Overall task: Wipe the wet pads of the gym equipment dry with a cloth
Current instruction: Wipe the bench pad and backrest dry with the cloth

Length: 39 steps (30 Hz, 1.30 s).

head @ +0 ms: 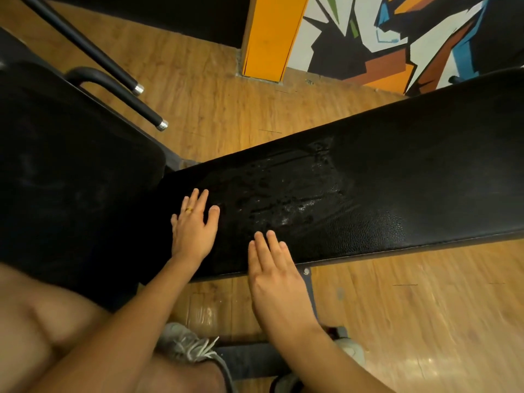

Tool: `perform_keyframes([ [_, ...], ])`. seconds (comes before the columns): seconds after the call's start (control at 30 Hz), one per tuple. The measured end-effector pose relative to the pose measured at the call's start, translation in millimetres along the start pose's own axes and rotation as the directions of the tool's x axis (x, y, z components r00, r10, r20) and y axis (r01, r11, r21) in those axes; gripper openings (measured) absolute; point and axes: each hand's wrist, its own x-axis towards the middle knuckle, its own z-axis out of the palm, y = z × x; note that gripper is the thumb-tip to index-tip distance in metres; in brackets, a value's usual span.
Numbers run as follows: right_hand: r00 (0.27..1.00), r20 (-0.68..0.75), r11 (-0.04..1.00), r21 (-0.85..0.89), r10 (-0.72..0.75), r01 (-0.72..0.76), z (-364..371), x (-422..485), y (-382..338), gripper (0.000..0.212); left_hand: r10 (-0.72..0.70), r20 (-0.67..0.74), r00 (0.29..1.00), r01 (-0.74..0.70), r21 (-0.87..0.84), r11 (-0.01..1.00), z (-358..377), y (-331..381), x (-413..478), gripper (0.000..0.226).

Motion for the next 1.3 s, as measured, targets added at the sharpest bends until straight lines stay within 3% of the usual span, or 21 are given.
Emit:
perform_keyframes([
  [0.1, 0.997, 0.058, 0.999, -0.029, 0.047, -0.046, 2, 33, -5, 0.059, -0.001, -0.016, 1.000, 0.001, -0.017, 1.000, 0, 0, 0, 0.055],
  [0.2, 0.988, -0.026, 0.988, -0.032, 0.150, -0.150, 0, 82, 8, 0.058, 0.004, -0.017, 1.000, -0.005, -0.017, 1.000, 1, -1, -1, 0.055],
  [0.3, 0.975, -0.014, 0.975, 0.020, 0.223, -0.222, -2, 117, 16, 0.058, 0.004, -0.015, 1.000, -0.004, -0.028, 1.000, 1, -1, -1, 0.055],
  [0.47, 0.982, -0.012, 0.976, 0.117, 0.189, -0.186, 3, 73, 5, 0.064, 0.016, -0.039, 0.999, -0.018, -0.055, 0.998, 1, -2, -1, 0.055],
  [0.6, 0.988, 0.044, 0.986, 0.075, 0.149, -0.152, 6, 66, 6, 0.065, 0.014, -0.046, 0.999, -0.016, -0.056, 0.998, 3, -3, 0, 0.055],
  [0.67, 0.986, 0.098, 0.990, 0.025, 0.136, -0.139, 4, 93, 8, 0.062, 0.010, -0.052, 0.999, -0.013, -0.056, 0.998, 3, -3, 0, 0.055],
  [0.77, 0.989, 0.058, 0.990, -0.045, 0.137, -0.135, 5, 155, 21, 0.060, 0.017, -0.058, 0.998, -0.020, -0.052, 0.998, 4, -3, 0, 0.055],
  [0.93, 0.961, 0.074, 0.964, -0.033, 0.266, -0.264, 6, 239, 34, 0.057, 0.015, -0.060, 0.998, -0.019, -0.057, 0.998, 3, -4, 0, 0.055],
  [1.3, 0.989, 0.026, 0.983, 0.105, 0.148, -0.150, 13, 62, -9, 0.060, 0.014, -0.056, 0.998, -0.017, -0.050, 0.999, 3, -3, 0, 0.054],
])
